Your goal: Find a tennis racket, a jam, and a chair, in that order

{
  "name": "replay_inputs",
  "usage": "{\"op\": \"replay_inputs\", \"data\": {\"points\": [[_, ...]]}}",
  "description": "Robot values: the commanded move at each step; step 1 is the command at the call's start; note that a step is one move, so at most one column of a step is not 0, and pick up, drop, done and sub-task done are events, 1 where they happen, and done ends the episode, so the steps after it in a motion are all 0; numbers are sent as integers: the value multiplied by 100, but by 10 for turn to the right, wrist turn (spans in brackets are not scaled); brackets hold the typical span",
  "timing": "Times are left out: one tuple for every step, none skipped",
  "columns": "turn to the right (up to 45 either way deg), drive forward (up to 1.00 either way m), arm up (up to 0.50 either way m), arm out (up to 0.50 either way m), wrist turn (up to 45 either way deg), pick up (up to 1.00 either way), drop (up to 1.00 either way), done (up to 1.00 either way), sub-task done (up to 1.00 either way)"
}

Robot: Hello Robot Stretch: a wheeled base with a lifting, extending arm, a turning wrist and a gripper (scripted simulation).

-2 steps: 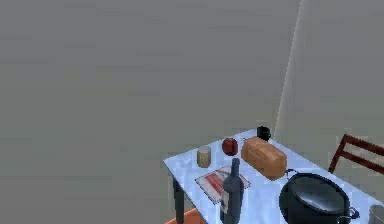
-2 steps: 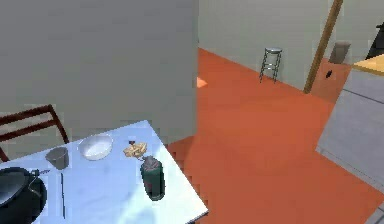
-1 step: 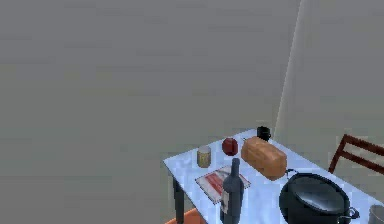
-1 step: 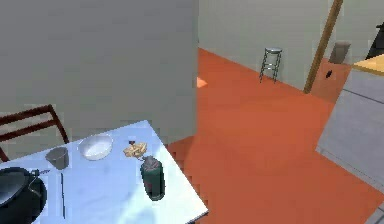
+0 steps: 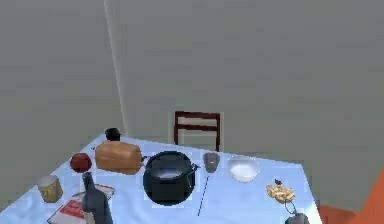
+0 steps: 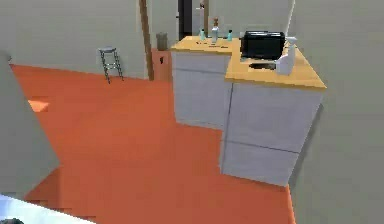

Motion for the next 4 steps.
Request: {"op": "replay_inputs", "data": {"points": [[450,0,0,0,0,0,0,0,0],[450,0,0,0,0,0,0,0,0],[330,0,0,0,0,0,0,0,0],[0,45,0,0,0,0,0,0,0]]}}
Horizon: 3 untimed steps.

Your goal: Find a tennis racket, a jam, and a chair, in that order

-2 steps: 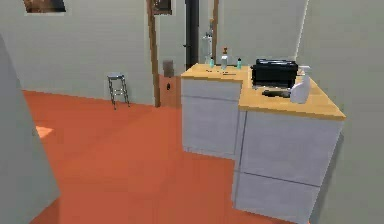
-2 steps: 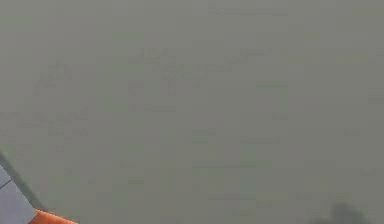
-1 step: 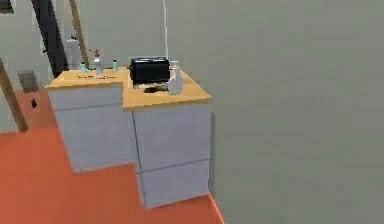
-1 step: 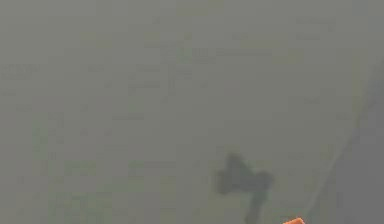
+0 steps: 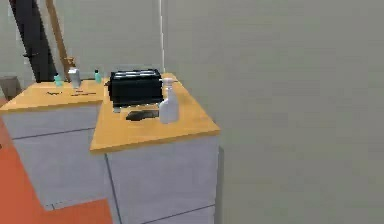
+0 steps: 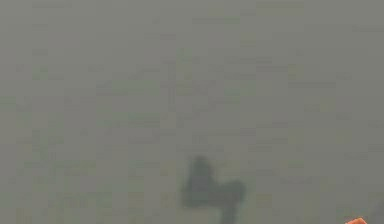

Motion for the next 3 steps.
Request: {"op": "replay_inputs", "data": {"points": [[-450,0,0,0,0,0,0,0,0],[-240,0,0,0,0,0,0,0,0],[0,50,0,0,0,0,0,0,0]]}}
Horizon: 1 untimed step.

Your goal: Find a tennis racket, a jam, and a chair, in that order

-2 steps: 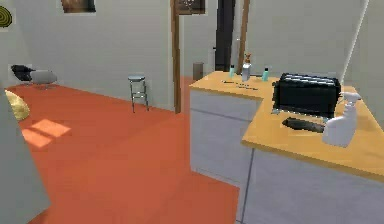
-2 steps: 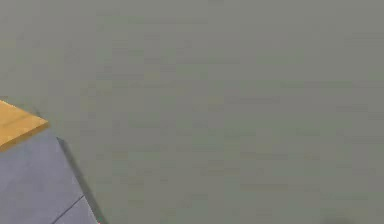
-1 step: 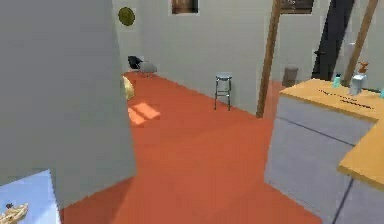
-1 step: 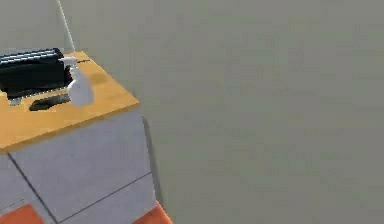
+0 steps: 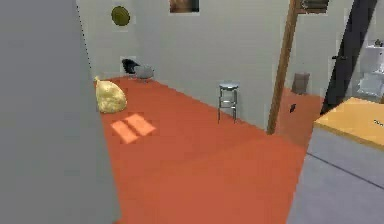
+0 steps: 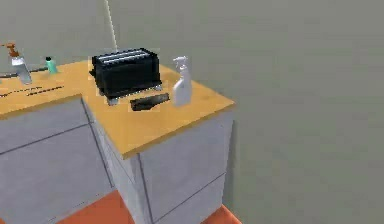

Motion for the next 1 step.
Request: {"op": "replay_inputs", "data": {"points": [[-390,0,0,0,0,0,0,0,0]]}}
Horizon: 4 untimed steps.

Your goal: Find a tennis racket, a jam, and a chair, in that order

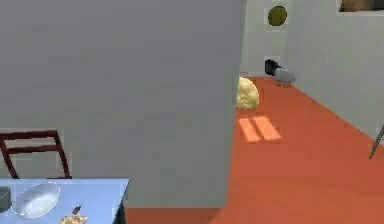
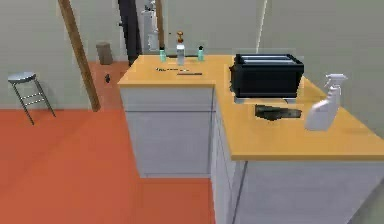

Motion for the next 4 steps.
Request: {"op": "replay_inputs", "data": {"points": [[0,75,0,0,0,0,0,0,0],[-450,0,0,0,0,0,0,0,0],[-300,0,0,0,0,0,0,0,0],[0,0,0,0,0,0,0,100,0]]}}
